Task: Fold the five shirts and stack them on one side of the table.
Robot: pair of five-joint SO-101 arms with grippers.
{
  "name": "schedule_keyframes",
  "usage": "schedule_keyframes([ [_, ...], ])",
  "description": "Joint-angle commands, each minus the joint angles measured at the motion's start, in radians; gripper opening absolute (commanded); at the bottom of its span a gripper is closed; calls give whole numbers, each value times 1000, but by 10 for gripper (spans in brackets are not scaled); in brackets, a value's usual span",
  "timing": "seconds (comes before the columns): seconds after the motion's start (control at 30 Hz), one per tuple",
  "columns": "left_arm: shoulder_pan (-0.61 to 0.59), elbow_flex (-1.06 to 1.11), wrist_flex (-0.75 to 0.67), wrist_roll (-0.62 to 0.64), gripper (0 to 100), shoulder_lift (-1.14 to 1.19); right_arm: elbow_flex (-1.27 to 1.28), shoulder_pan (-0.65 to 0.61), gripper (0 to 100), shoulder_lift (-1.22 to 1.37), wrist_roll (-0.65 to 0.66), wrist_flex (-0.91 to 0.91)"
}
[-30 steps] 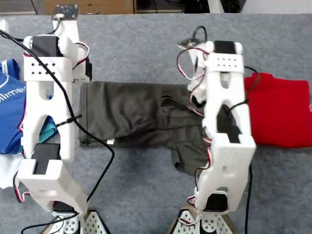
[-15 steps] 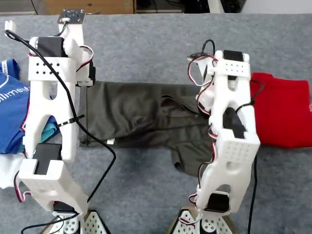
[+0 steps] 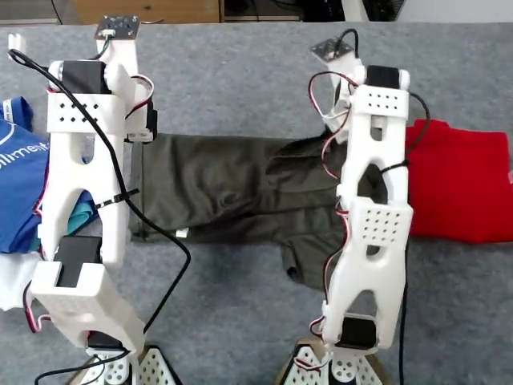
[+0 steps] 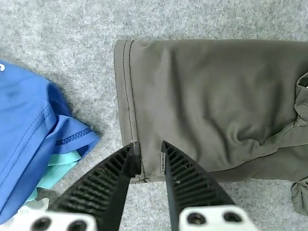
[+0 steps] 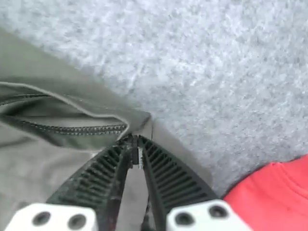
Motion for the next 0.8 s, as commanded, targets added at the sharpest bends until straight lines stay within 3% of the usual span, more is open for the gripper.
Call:
schedule_keyframes([
  [0.0,6,-3,8,-5,82,-50,-145,-41,2,12,6,110],
  [0.07,5,-3,8,-5,82,-50,-188,-61,2,16,6,178],
  [0.33,11,-3,8,-6,82,-51,-84,-81,3,-76,5,175],
  [0.77,11,-12,8,-6,82,-58,458,-88,4,-305,5,132],
])
